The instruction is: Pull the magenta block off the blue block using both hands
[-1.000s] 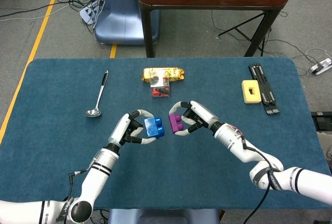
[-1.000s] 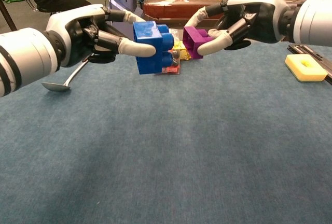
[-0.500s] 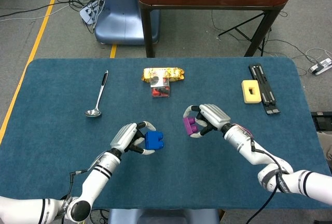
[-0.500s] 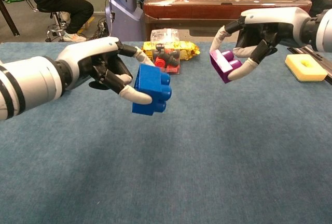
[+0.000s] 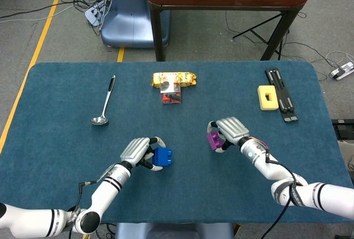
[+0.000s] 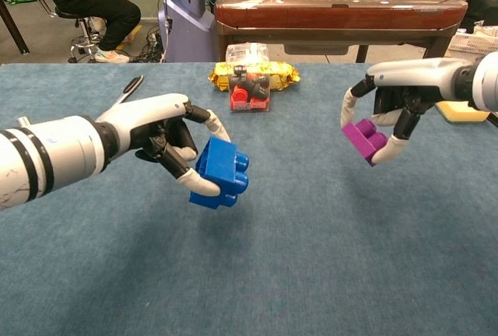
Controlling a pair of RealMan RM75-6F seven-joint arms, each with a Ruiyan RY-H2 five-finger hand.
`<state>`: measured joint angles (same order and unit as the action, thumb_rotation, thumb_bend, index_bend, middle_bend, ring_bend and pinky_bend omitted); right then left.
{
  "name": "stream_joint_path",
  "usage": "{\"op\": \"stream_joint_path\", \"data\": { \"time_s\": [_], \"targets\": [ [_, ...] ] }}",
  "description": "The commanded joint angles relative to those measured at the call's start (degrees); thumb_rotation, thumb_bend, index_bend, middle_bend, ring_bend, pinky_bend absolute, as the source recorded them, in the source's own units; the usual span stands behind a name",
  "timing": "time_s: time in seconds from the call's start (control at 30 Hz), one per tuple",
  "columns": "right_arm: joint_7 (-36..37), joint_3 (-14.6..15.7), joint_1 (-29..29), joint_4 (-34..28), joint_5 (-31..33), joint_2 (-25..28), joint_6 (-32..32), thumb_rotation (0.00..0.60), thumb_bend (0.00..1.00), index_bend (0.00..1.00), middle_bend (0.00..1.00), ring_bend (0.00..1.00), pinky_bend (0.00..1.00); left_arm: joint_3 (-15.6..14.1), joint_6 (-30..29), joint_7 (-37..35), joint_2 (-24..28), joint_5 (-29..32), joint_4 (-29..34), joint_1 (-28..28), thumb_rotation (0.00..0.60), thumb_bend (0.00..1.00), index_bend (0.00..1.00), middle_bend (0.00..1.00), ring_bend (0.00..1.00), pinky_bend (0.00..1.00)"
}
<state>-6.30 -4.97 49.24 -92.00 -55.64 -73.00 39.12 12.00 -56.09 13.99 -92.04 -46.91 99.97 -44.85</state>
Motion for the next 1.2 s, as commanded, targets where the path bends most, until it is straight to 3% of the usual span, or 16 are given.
{"op": "stream_joint_path", "data": {
  "time_s": [0.03,0.13,0.27,0.37,0.47,0.57,0.67,0.83,1.03,1.2],
  "targets": [
    [-3.28,1.01,1.43,-0.49,3.68,-0.8,-0.09,0.6,0.1,0.43,1.0,0.98,1.0,-0.19,0.11,1.64,-0.03,2.08,-0.62,-0.61,0.6,0.0,0.69,1.0,1.0,1.0],
    [-4.77,1.37,1.77,-0.46,5.27,-1.07,0.41,0.6,0.05,0.3,1.0,0.98,1.0,-0.32,-0.04,2.32,-0.18,3.64,-0.8,-0.76,0.6,0.0,0.58,1.0,0.99,1.0],
    [-5.73,1.53,1.73,-0.8,6.44,-1.05,1.39,0.6,0.0,0.03,0.97,0.95,1.0,-0.58,-0.65,3.1,-0.08,4.66,-0.98,-0.72,0.6,0.0,0.29,1.0,0.98,1.0],
    [-5.16,1.26,0.97,-1.36,6.04,-0.66,2.56,0.6,0.0,0.0,0.94,0.92,1.0,-0.75,-2.11,4.25,0.3,5.27,-0.35,-0.51,0.6,0.0,0.12,1.0,0.96,1.0],
    [-4.18,1.08,-0.32,-2.17,4.51,0.18,4.16,0.6,0.0,0.0,0.9,0.88,1.0,-0.9,-3.98,5.22,1.21,5.53,0.97,0.05,0.6,0.0,0.05,1.0,0.93,1.0],
    [-3.35,1.18,-1.93,-3.69,2.69,1.79,6.03,0.6,0.0,0.0,0.83,0.82,0.99,-1.37,-5.67,5.76,2.87,5.19,2.81,1.05,0.6,0.0,0.03,0.98,0.88,1.0],
    [-2.55,1.52,-4.0,-5.77,0.33,4.09,8.46,0.6,0.0,0.0,0.75,0.76,0.96,-2.25,-7.85,6.22,5.29,3.7,4.93,2.52,0.6,0.0,0.04,0.89,0.81,1.0],
    [0.46,2.39,-8.24,-9.77,-4.83,9.39,12.21,0.6,0.0,0.09,0.61,0.69,0.92,-4.54,-15.65,4.26,8.27,-5.68,4.89,7.4,0.6,0.0,0.16,0.75,0.72,0.99],
    [4.58,3.65,-13.69,-11.68,-11.86,13.92,17.78,0.6,0.0,0.13,0.38,0.43,0.68,-7.65,-20.18,3.7,15.12,-12.28,3.25,12.15,0.6,0.0,0.18,0.46,0.45,0.8],
    [6.94,4.5,-19.02,-11.38,-17.82,15.69,25.39,0.6,0.0,0.13,0.3,0.32,0.51,-9.06,-22.64,1.7,21.32,-15.63,1.14,16.0,0.6,0.0,0.18,0.4,0.4,0.72]
  ]
}}
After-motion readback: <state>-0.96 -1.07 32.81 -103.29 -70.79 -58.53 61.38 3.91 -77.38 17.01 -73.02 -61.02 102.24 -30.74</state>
